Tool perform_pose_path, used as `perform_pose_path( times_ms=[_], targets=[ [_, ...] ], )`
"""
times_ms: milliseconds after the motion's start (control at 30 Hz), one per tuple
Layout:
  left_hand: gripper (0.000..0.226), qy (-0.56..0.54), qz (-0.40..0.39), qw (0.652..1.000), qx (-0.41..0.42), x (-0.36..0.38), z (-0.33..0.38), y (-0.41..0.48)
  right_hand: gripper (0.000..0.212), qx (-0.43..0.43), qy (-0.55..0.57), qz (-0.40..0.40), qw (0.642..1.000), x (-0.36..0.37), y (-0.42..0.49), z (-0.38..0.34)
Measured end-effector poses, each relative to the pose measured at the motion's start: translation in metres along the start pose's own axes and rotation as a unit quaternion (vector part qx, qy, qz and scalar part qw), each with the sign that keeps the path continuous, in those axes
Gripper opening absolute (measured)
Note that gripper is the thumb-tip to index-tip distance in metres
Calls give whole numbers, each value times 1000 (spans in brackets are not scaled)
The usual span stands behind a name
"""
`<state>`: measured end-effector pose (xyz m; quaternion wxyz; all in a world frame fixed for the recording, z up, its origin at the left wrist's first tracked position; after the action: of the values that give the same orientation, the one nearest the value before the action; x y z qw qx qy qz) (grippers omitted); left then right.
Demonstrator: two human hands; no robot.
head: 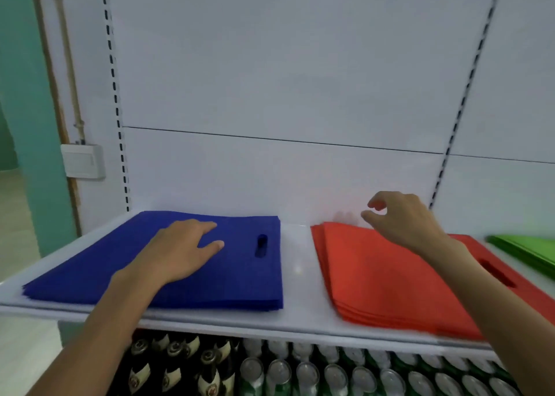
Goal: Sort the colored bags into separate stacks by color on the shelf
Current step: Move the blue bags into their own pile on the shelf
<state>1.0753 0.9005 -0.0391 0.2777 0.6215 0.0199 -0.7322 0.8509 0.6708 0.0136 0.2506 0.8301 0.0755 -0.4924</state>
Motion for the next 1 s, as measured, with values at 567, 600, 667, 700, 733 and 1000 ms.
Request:
perform_pose_path(
  times_ms=[567,600,667,700,733,1000],
  targets=[
    [40,-108,84,982,128,84,360,49,40,102,-23,42,994,-150,9,398],
    [40,-113,76,982,131,91,378,52,40,104,-29,43,993,-159,13,412],
    [40,-118,71,981,137,105,411,60,41,105,-32,53,993,-177,23,440],
    [40,-118,72,980,141,111,426,66,41,102,-32,57,993,-183,29,452],
    [42,-116,65,981,142,116,439,71,42,102,-34,56,993,-185,33,465],
    [42,-98,29,978,180,160,568,120,40,116,-25,58,991,-212,67,586]
  ],
)
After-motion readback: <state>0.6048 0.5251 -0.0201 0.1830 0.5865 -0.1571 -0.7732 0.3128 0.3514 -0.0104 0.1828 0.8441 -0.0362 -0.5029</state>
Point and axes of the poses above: each hand's wrist, its own y-axis towards the middle knuckle, its own x-axis out of the palm, z = x × y, the point moved 3 cm from there along y, towards the middle knuckle, and after that the axes turned 12 degrees about x, right-handed, at the moved point
